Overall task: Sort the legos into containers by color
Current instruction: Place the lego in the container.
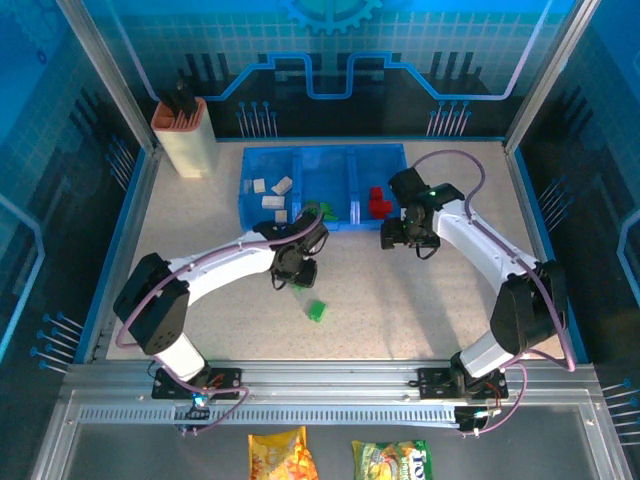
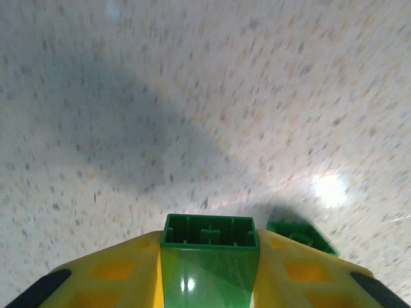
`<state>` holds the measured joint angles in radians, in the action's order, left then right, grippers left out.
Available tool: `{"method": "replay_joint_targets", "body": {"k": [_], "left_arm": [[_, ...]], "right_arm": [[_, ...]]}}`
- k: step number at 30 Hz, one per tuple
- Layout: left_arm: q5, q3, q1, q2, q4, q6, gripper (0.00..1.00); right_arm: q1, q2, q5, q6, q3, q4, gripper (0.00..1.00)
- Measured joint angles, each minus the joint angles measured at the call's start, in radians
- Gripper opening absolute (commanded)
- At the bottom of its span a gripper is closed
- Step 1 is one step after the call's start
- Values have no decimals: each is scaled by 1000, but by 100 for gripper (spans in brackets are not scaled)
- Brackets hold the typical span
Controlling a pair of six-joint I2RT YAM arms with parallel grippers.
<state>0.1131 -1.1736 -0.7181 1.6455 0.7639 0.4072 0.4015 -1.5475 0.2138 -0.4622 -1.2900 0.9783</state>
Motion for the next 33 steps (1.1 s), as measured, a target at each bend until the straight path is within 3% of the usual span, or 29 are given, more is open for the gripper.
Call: {"method": "replay_joint_targets", "body": {"k": [23,33], "left_arm": [[6,-664,166,422,-8,-111,39],[-16,-834,222,598,-11,-118,39]], "right_arm": [[42,145,23,-48,77,61,82],[90,163,34,-81,87,85,82]]}}
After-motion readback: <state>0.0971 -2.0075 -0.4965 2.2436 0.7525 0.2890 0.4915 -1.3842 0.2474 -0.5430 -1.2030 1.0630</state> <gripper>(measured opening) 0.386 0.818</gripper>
